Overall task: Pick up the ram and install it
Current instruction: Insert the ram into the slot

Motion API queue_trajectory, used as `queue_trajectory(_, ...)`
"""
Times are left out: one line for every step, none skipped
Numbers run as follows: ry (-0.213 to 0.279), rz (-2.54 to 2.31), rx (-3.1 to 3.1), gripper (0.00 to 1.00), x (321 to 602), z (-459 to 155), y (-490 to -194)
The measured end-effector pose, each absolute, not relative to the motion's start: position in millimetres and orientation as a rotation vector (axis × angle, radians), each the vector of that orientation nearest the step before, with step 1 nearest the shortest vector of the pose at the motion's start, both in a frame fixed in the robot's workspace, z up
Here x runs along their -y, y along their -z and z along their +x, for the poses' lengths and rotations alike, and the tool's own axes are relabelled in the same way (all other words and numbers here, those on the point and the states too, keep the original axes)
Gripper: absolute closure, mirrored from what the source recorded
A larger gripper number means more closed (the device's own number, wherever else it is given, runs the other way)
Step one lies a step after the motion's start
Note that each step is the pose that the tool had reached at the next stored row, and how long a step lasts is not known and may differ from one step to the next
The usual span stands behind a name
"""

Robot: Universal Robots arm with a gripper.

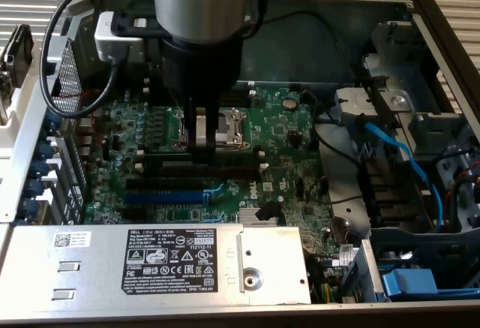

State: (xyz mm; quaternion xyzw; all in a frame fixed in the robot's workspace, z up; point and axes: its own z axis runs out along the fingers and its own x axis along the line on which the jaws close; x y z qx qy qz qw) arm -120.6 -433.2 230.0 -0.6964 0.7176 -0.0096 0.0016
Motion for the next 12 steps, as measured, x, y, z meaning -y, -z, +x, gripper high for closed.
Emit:
queue_trajectory(0.03, -2.186, -2.252, 0.87, 433.2, -120.6, -230.0)
queue_trajectory(0.03, -2.186, -2.252, 0.87, 433.2, -120.6, -229.9)
queue_trajectory(0.03, -2.186, -2.252, 0.87, 433.2, -120.6, -229.9)
queue_trajectory(0.03, -2.186, -2.252, 0.87, 433.2, -120.6, -229.8)
queue_trajectory(0.03, -2.186, -2.252, 0.87, 433.2, -120.6, -229.8)
queue_trajectory(0.03, -2.186, -2.252, 0.87, 433.2, -120.6, -229.8)
queue_trajectory(0.03, -2.186, -2.252, 0.87, 433.2, -120.6, -229.7)
queue_trajectory(0.03, -2.186, -2.252, 0.87, 433.2, -120.6, -229.7)
queue_trajectory(0.03, -2.186, -2.251, 0.87, 433.2, -120.6, -229.7)
queue_trajectory(0.03, -2.187, -2.251, 0.87, 433.2, -120.6, -229.7)
queue_trajectory(0.03, -2.187, -2.251, 0.87, 433.2, -120.6, -229.7)
queue_trajectory(0.03, -2.187, -2.25, 0.87, 433.2, -120.6, -229.7)
